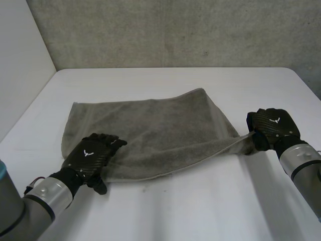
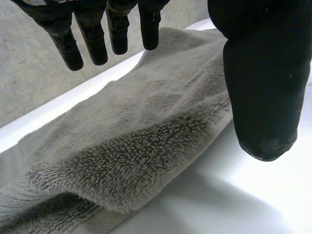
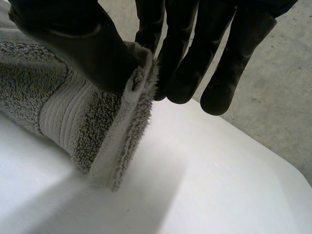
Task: Fold the towel.
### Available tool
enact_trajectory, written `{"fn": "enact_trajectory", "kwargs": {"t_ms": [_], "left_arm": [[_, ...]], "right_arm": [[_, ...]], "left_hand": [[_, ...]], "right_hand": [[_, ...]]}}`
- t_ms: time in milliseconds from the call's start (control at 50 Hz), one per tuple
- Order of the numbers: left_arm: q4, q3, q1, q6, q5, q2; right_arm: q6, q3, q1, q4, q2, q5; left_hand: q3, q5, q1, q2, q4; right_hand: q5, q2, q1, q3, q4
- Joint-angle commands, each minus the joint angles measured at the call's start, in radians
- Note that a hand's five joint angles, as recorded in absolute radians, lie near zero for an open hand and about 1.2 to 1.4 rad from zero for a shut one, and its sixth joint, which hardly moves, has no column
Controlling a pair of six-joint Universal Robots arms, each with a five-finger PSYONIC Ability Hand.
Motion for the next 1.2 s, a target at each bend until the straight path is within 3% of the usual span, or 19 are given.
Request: {"fn": "enact_trajectory", "kwargs": {"t_ms": [20,260,420,540,740,840,920,1060,1140,1200], "left_arm": [[0.104,0.021,-0.056,0.011,-0.084,-0.123],[0.165,0.072,-0.103,0.010,-0.119,-0.207],[0.282,0.078,-0.100,-0.006,-0.229,-0.192],[0.331,0.086,-0.074,-0.019,-0.311,-0.181],[0.313,0.070,0.006,-0.079,-0.306,-0.108],[0.278,0.063,0.009,-0.122,-0.303,-0.042],[0.233,0.064,0.009,-0.150,-0.303,-0.008],[0.166,0.067,0.025,-0.142,-0.303,-0.008],[0.054,0.075,0.056,-0.133,-0.302,-0.002],[-0.038,0.090,0.062,-0.112,-0.300,0.036]], "right_arm": [[-0.002,0.005,0.000,0.002,0.000,0.000],[-0.005,0.009,-0.002,0.004,-0.002,0.000],[-0.007,0.009,-0.003,0.004,-0.002,0.000],[-0.008,0.009,-0.002,0.005,-0.002,0.000],[-0.014,0.009,-0.002,0.008,-0.002,-0.001],[-0.016,0.009,0.000,0.010,-0.004,-0.001],[-0.016,0.011,0.000,0.011,-0.004,-0.001],[-0.017,0.012,0.000,0.014,-0.013,0.000],[-0.020,0.006,0.001,0.033,-0.017,0.000],[-0.045,-0.006,0.001,0.088,-0.045,-0.003]], "left_hand": [[0.077,0.076,0.079,0.076,0.077],[0.241,0.240,0.243,0.241,0.241],[0.473,0.473,0.475,0.473,0.473],[0.473,0.473,0.475,0.473,0.473],[0.555,0.555,0.557,0.555,0.555],[0.602,0.602,0.604,0.602,0.602],[0.836,0.836,0.838,0.836,0.836],[0.852,0.851,0.854,0.852,0.852],[1.164,1.164,1.166,1.164,1.164],[1.166,1.165,1.168,1.165,1.166]], "right_hand": [[0.043,0.061,0.054,0.059,0.053],[0.043,0.061,0.054,0.059,0.053],[0.043,0.061,0.054,0.059,0.053],[0.043,0.061,0.054,0.059,0.053],[0.043,0.061,0.054,0.059,0.053],[0.043,0.061,0.054,0.059,0.053],[0.043,0.061,0.054,0.059,0.053],[0.043,0.061,0.054,0.059,0.053],[0.043,0.061,0.054,0.059,0.053],[0.043,0.061,0.054,0.059,0.053]]}}
